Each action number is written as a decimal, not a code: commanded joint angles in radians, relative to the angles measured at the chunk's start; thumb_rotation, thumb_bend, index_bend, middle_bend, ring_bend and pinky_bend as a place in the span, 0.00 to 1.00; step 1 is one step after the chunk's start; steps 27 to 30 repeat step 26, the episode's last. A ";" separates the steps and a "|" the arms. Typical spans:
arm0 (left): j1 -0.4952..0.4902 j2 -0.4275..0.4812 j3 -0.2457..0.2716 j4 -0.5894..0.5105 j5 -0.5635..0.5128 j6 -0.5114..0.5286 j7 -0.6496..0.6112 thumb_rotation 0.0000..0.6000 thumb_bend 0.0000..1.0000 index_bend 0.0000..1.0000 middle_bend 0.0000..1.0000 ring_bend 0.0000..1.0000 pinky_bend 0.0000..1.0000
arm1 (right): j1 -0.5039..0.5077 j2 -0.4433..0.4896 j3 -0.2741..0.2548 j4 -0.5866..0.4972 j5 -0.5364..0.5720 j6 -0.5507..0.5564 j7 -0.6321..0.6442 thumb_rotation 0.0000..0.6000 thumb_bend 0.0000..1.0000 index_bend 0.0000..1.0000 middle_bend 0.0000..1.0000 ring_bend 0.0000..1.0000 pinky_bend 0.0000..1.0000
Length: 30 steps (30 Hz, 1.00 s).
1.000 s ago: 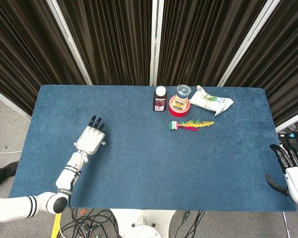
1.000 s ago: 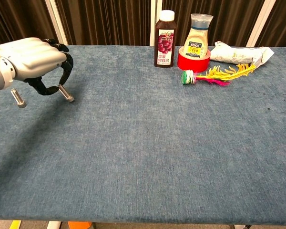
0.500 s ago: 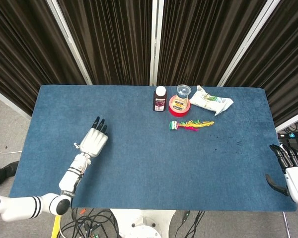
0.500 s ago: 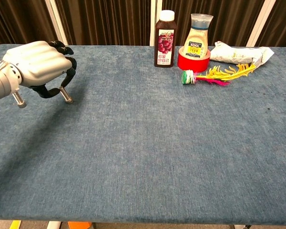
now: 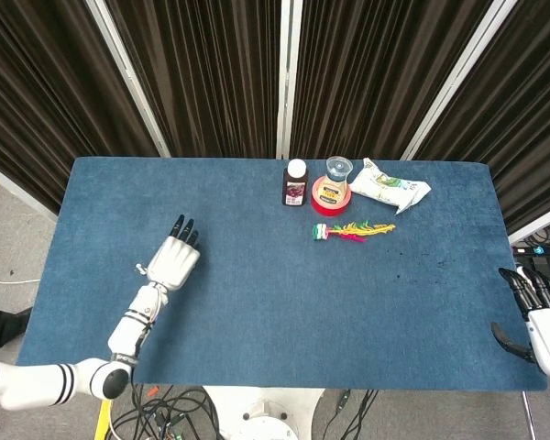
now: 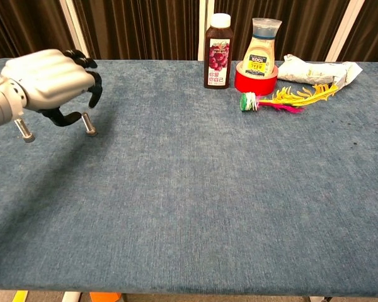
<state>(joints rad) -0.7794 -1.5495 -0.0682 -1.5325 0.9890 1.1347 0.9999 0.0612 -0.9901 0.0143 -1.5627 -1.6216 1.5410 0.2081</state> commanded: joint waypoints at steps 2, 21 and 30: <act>0.077 0.064 -0.058 -0.087 0.065 0.104 -0.240 1.00 0.29 0.26 0.19 0.03 0.00 | -0.001 0.004 0.001 0.005 0.005 -0.001 0.011 1.00 0.26 0.03 0.13 0.00 0.00; 0.560 0.405 0.079 -0.117 0.388 0.425 -1.131 1.00 0.22 0.31 0.19 0.03 0.00 | 0.001 -0.025 -0.014 0.040 -0.026 0.002 0.066 1.00 0.26 0.03 0.12 0.00 0.00; 0.650 0.387 0.126 -0.107 0.445 0.507 -1.111 1.00 0.22 0.30 0.19 0.03 0.00 | 0.006 -0.027 -0.018 0.027 -0.047 0.008 0.060 1.00 0.26 0.03 0.12 0.00 0.00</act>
